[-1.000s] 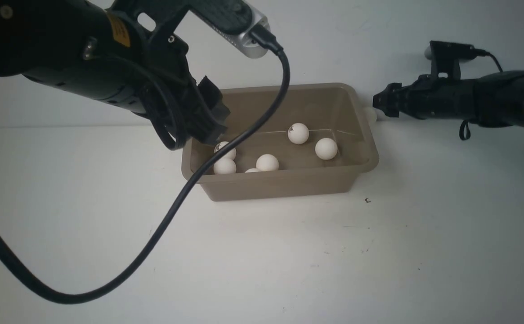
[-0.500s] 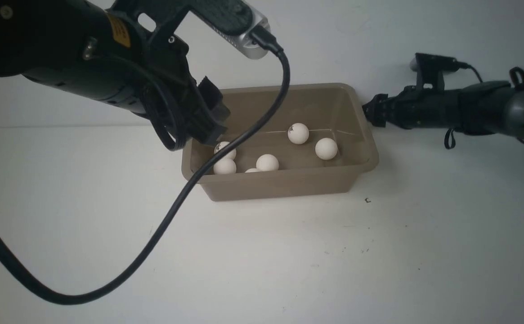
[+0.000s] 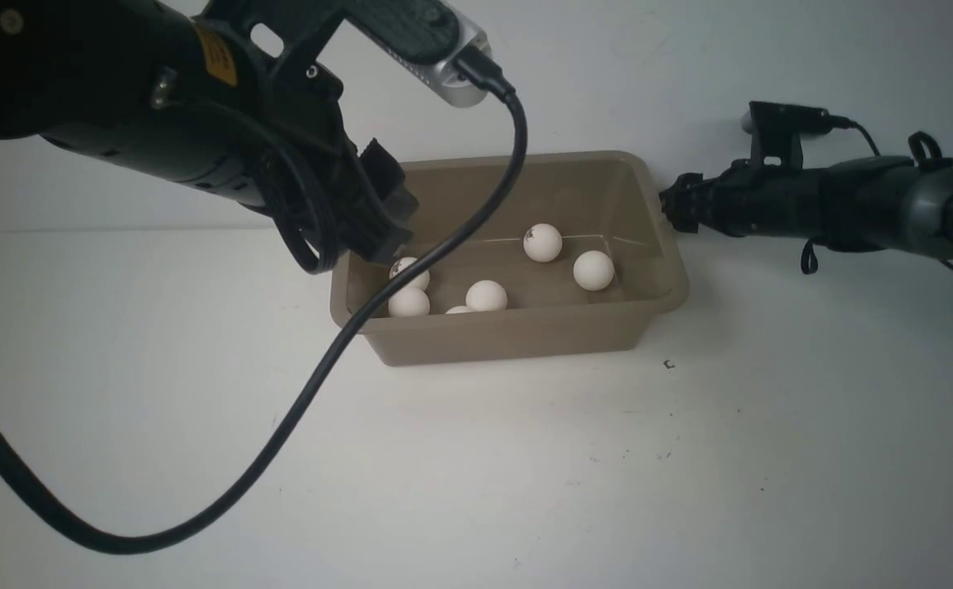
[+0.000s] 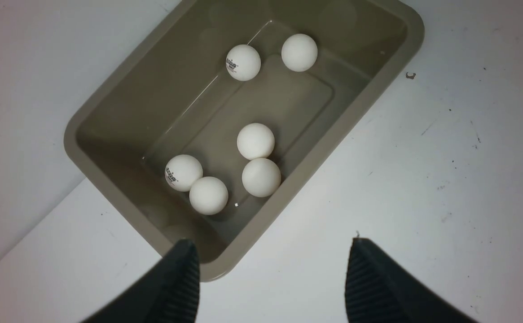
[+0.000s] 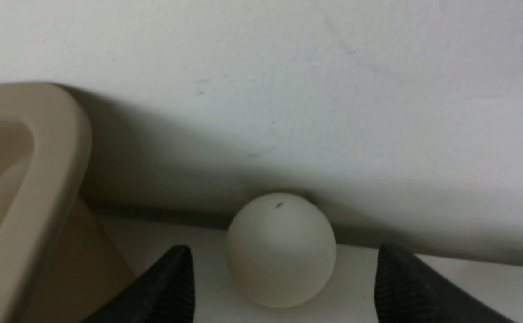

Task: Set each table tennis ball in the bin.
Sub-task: Use the right arm to clamp the table tennis ball closest to it

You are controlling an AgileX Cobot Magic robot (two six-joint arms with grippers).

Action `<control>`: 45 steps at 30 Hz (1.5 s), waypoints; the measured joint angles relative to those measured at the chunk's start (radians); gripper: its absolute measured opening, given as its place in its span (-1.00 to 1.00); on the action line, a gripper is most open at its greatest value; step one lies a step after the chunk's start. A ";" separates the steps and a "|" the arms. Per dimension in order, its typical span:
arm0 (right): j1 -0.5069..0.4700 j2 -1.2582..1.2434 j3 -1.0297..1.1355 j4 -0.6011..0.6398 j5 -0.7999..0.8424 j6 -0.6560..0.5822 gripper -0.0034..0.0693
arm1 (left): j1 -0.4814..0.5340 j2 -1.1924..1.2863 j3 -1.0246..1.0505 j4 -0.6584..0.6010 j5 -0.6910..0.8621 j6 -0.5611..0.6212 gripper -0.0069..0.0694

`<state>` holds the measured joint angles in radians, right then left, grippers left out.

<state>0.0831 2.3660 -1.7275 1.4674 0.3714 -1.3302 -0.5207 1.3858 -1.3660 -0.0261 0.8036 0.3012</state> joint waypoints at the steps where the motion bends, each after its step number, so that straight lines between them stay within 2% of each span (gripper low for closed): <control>1: 0.000 0.001 -0.002 0.002 0.000 -0.003 0.43 | 0.000 0.000 0.000 0.000 0.000 0.000 0.22; 26: 0.001 0.065 -0.079 0.048 0.048 0.000 0.42 | 0.000 0.000 0.000 0.000 0.000 0.000 0.22; 36: -0.023 0.066 -0.080 0.135 0.167 -0.001 0.40 | 0.000 0.000 0.000 0.000 0.000 0.000 0.22; 45: -0.057 0.066 -0.080 0.153 0.210 0.002 0.40 | 0.000 0.000 0.000 0.000 0.000 0.000 0.22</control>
<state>0.0258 2.4320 -1.8075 1.6204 0.5810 -1.3286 -0.5207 1.3858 -1.3660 -0.0261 0.8039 0.3015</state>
